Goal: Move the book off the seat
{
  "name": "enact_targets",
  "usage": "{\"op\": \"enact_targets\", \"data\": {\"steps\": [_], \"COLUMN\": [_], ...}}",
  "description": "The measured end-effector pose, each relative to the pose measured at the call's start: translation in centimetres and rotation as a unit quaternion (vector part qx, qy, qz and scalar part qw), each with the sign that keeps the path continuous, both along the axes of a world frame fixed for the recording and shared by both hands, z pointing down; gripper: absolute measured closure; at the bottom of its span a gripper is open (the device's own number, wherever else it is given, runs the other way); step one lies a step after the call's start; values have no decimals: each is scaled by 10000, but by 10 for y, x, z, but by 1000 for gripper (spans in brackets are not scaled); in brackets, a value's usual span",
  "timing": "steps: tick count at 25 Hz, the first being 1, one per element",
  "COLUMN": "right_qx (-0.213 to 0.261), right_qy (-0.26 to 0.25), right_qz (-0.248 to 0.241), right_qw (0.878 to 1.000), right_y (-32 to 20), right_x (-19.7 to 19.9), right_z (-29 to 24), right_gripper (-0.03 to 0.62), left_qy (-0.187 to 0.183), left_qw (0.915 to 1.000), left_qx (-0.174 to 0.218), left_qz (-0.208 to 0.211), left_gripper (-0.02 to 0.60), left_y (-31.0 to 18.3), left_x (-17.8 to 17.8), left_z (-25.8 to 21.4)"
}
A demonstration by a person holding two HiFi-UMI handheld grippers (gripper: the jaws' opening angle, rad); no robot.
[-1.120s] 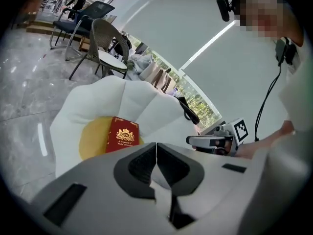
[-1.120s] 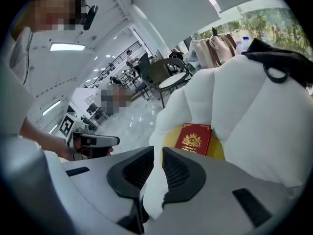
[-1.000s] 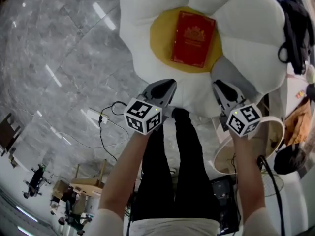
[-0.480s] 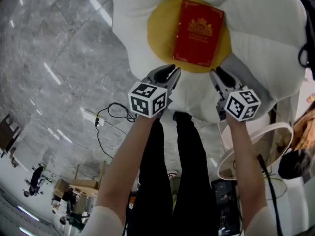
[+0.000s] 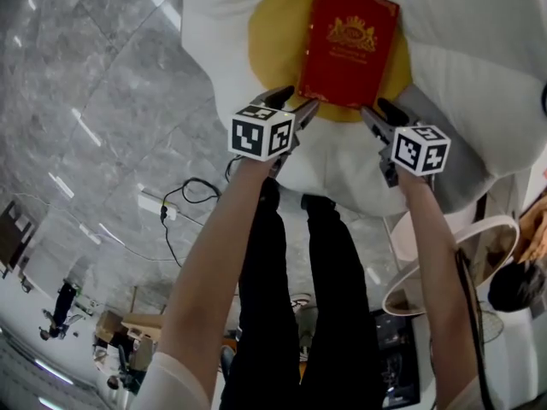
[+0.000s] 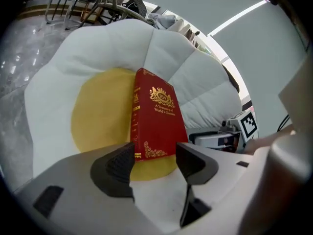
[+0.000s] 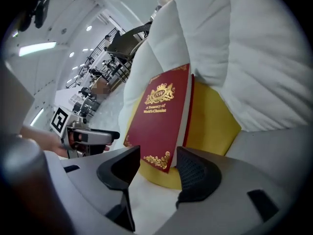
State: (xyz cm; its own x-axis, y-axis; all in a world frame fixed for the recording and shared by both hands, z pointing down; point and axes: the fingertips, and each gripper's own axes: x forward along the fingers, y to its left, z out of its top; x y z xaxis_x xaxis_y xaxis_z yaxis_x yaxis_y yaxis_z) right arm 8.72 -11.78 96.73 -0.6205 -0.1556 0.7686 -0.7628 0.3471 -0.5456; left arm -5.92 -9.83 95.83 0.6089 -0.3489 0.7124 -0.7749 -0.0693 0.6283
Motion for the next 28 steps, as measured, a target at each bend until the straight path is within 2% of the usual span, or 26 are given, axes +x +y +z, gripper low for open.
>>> {"op": "enact_targets", "data": {"steps": [4,7,11,14,21,28], "right_qx": [-230,-237,-267,-365,-593,-551], "right_qy": [-70,-102,-88,-5,-46,-37], "right_qz": [332,283,185,219,263,242], "right_qw": [9992,9993,9994,9991,9979,9982], "right_y": [-1,-2,-5,-4,4,13], "right_x": [1,-4,-12,-15,-11,-18], "right_z": [20,29,36,41,19,-41], "right_gripper": [339,324,310,310,312,312], "left_qy": [-111,-145,-84,-87,-211,-271], "left_qw": [9997,9995,9994,9992,9985,9984], "left_qx": [-197,-280,-263,-324,-353,-329], "left_qz": [-64,-90,189,228,368,365], "left_gripper": [291,290,290,304,321,319], "left_y": [-5,-12,-20,-18,-13,-5], "left_x": [3,6,20,21,23,15], "left_z": [25,41,52,51,23,-40]}}
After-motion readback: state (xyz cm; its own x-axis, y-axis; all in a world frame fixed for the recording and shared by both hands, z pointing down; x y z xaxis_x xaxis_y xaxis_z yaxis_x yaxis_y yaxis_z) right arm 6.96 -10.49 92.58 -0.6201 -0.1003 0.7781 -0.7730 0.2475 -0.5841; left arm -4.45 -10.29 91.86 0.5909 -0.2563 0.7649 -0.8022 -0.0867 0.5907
